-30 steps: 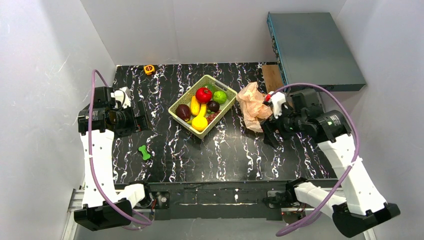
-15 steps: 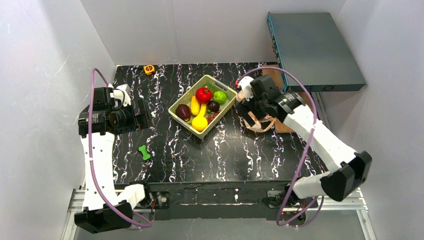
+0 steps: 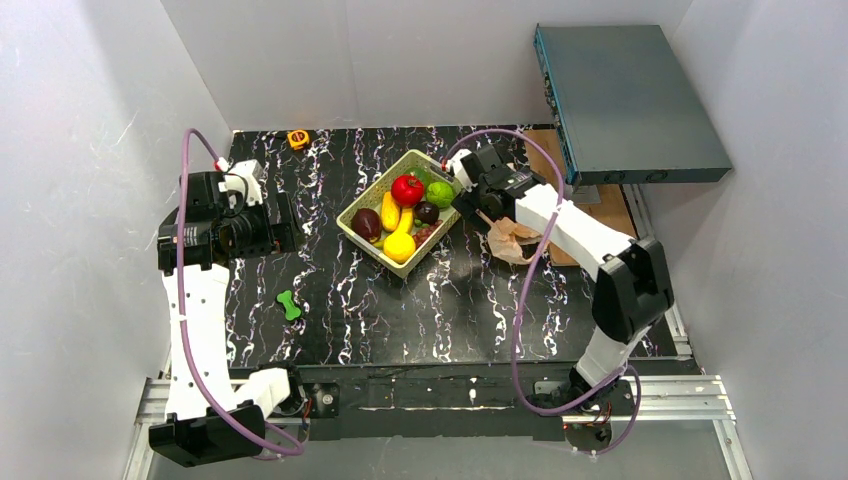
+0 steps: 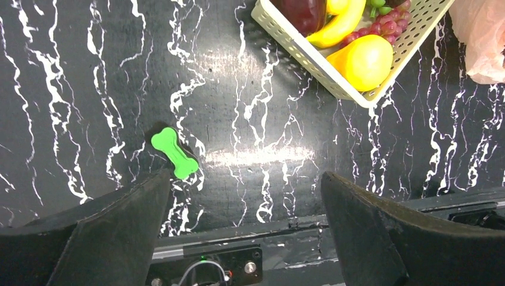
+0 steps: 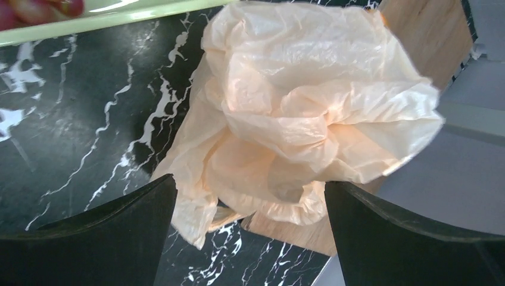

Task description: Place the fake fruits into the plastic bag and tie a complex knot

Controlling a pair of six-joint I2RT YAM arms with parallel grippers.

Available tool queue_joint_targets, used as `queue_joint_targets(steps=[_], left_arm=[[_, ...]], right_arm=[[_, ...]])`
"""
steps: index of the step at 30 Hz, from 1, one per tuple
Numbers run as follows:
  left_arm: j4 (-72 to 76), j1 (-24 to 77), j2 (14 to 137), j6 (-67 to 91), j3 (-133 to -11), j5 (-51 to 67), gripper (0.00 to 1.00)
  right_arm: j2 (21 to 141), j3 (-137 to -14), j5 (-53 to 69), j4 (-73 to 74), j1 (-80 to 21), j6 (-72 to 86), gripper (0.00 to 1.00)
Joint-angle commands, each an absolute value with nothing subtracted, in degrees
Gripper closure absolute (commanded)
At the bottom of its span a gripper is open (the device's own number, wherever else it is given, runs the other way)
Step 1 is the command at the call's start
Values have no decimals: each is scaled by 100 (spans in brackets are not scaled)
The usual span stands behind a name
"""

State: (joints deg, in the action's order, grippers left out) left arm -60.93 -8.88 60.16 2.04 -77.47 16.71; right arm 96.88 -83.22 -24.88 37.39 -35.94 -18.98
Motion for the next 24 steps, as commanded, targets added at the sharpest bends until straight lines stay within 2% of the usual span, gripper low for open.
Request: queue_joint_targets(steps=[1,4,5,10,11,12,15,17,19,21,24], left_arm=[[-5757,-914,5834,-422,-7820,1841,2],[-5532,-913,5737,-770,-7805,2014,0],[-5566,-914,5760,-977,-7823,2238,0],[-5446,-907,5758,-1327,-7651,3264,1],[-5342,-908,5735,-1348,-7581,3414,1],[-5240,-908,5716,-1375,-7524,3570,0],[-4981,-914,5677,-1589,-7325,4321,1],[-4384,-751,5596,-1890,-7008,5183,0],[-3650,343,5689,-1827,-6883,5149,0],[-2713,1271,5709,-1922,-6628,4928,0],[-2507,1560,5849,-2346,-6567,5027,0]], right_arm=[[10099,-8602,-2571,3277,-3333,-2312,0],[10325,-8649,-2113,3312,-3230,-2458,0],[10399,-8710,-1890,3445,-3218,-2489,8],[10170,-8975,-772,4099,-3225,-2446,69],[10033,-9056,-515,4205,-3226,-2406,90],[9873,-9118,-318,4266,-3232,-2355,99],[9357,-9585,588,4637,-3248,-2110,99],[8891,-10277,1670,5076,-3260,-1709,99],[8534,-10640,2836,5263,-3261,-1444,99],[8137,-10546,4200,5253,-3303,-1885,99],[7833,-10306,4624,5381,-3429,-2666,99]])
